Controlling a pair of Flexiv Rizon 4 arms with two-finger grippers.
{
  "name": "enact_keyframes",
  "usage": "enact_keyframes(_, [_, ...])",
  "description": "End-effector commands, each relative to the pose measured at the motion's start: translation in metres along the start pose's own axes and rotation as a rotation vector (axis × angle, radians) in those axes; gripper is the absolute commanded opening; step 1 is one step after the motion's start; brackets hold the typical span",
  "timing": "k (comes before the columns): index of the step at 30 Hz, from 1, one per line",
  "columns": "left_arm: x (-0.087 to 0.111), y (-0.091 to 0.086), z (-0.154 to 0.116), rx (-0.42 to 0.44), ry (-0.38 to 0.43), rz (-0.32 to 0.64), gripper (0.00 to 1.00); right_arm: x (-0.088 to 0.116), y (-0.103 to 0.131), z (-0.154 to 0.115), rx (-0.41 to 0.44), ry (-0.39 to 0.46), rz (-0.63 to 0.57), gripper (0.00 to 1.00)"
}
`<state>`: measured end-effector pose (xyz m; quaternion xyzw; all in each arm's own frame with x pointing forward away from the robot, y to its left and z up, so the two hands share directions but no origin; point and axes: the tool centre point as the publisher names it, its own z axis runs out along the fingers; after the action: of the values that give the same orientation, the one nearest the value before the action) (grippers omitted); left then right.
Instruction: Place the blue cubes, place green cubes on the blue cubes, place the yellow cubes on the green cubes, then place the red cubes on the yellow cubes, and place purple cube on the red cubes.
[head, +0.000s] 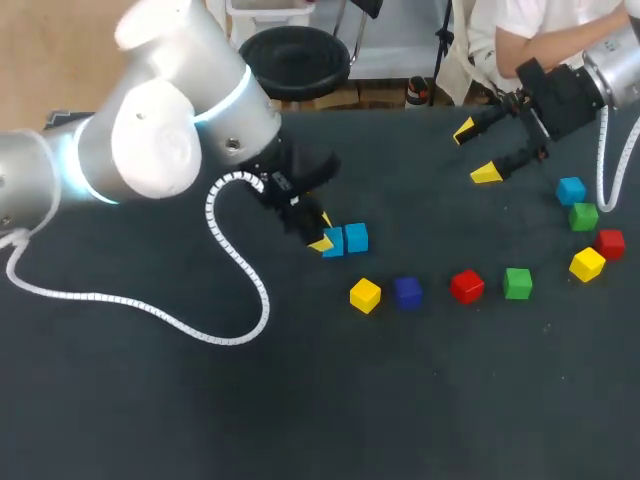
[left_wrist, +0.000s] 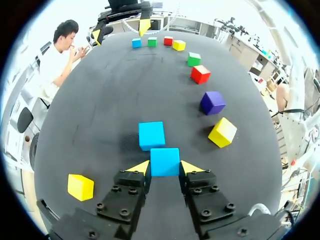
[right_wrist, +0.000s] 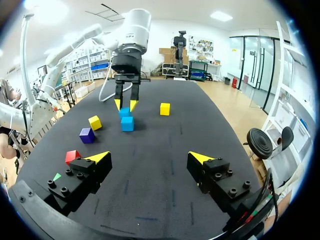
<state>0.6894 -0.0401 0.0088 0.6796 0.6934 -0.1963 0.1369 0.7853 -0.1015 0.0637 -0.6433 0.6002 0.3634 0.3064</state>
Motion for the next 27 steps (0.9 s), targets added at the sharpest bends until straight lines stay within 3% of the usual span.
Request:
enact_keyframes(1, [-0.003, 0.009, 0.001, 0.022, 0.017, -0.005, 0.0, 0.0, 0.001, 0.0, 0.002, 0.0, -0.001, 1.0])
enact_keyframes(27, [0.013, 0.007, 0.004, 0.044, 0.007, -0.024, 0.0, 0.0, 0.001, 0.0, 0.002, 0.0, -0.001, 1.0])
